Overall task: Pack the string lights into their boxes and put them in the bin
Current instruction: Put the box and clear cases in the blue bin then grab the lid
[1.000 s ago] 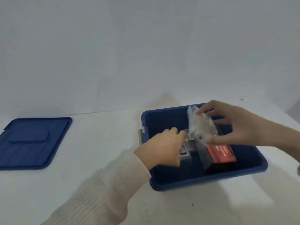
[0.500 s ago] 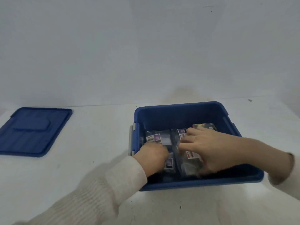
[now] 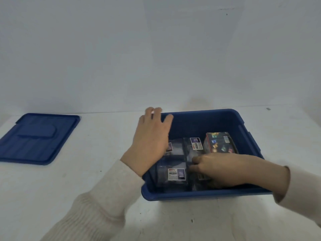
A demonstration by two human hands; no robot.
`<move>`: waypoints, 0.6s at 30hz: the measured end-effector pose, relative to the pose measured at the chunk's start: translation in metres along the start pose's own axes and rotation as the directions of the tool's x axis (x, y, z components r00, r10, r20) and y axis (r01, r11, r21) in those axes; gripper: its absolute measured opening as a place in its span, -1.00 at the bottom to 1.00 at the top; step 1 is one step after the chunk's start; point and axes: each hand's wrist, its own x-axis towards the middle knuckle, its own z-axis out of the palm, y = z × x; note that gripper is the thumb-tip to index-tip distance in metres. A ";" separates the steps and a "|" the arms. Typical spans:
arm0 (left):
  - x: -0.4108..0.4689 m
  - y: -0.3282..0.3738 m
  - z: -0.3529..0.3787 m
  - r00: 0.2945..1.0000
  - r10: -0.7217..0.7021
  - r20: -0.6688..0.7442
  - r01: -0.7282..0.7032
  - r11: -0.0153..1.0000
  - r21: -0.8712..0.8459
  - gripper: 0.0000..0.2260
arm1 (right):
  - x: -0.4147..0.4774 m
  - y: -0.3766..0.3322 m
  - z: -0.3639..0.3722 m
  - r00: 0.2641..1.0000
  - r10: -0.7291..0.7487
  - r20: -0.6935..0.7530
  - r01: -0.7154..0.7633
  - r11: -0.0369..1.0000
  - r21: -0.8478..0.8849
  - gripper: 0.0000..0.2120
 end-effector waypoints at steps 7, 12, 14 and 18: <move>0.001 -0.028 0.016 0.979 -0.168 0.113 0.196 0.928 -0.316 -0.40 | 0.001 0.009 -0.014 0.936 0.144 -0.322 -0.041 0.951 0.305 -0.73; 0.003 -0.062 0.018 0.965 -0.231 0.123 0.261 0.883 -0.389 -0.41 | 0.025 0.002 -0.030 0.815 0.270 -0.512 -0.049 0.914 0.403 -0.70; 0.004 -0.080 0.019 0.964 -0.244 0.109 0.267 0.851 -0.453 -0.48 | 0.039 -0.008 -0.037 0.801 0.284 -0.527 -0.015 0.890 0.456 -0.70; -0.005 -0.127 0.029 0.894 -0.437 0.101 0.367 0.583 -0.725 -0.61 | 0.058 -0.042 -0.054 0.822 0.299 -0.484 0.118 0.741 0.660 -0.59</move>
